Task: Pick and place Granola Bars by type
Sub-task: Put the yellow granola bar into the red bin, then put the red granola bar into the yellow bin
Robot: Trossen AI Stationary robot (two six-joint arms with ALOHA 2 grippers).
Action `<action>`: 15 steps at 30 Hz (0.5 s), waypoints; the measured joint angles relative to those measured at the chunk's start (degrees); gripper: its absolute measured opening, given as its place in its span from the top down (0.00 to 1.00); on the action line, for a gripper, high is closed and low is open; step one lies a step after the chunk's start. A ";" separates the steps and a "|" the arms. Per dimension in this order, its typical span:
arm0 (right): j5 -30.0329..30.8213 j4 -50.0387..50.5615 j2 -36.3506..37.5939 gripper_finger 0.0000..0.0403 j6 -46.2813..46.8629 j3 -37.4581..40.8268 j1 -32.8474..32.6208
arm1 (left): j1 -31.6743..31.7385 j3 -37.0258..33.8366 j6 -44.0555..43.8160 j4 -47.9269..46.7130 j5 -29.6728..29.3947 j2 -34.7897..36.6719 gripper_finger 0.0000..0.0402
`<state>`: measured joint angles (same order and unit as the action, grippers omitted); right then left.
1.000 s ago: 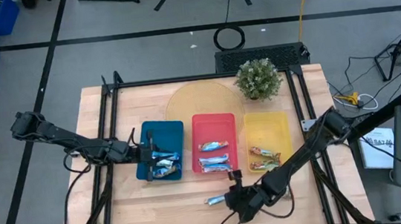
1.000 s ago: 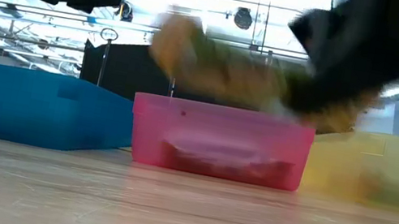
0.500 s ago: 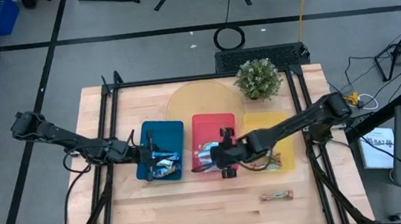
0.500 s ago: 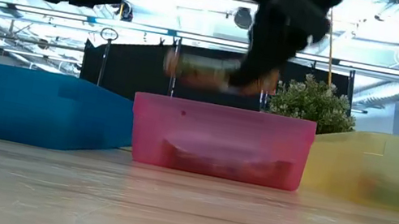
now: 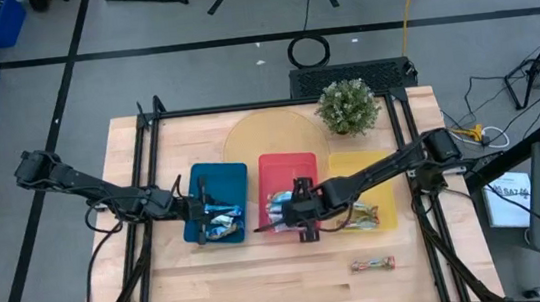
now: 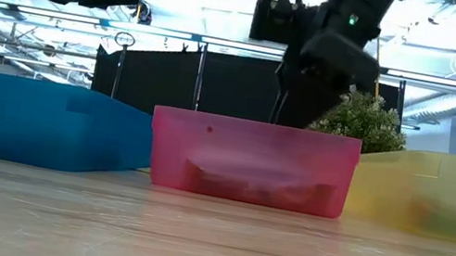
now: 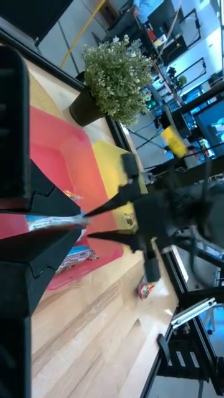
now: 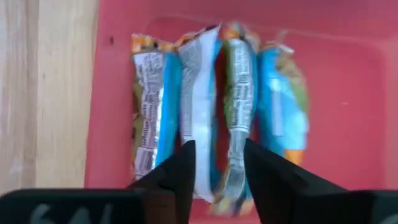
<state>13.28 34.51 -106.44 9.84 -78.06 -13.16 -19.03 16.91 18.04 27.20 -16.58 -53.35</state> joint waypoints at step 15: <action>-1.37 22.80 12.44 0.65 18.94 -0.02 -11.99 | 0.00 0.00 -2.19 -0.61 -0.09 0.01 0.88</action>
<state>11.91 57.30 -94.00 28.78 -78.08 -25.15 -19.03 16.91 15.85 26.59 -16.67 -53.34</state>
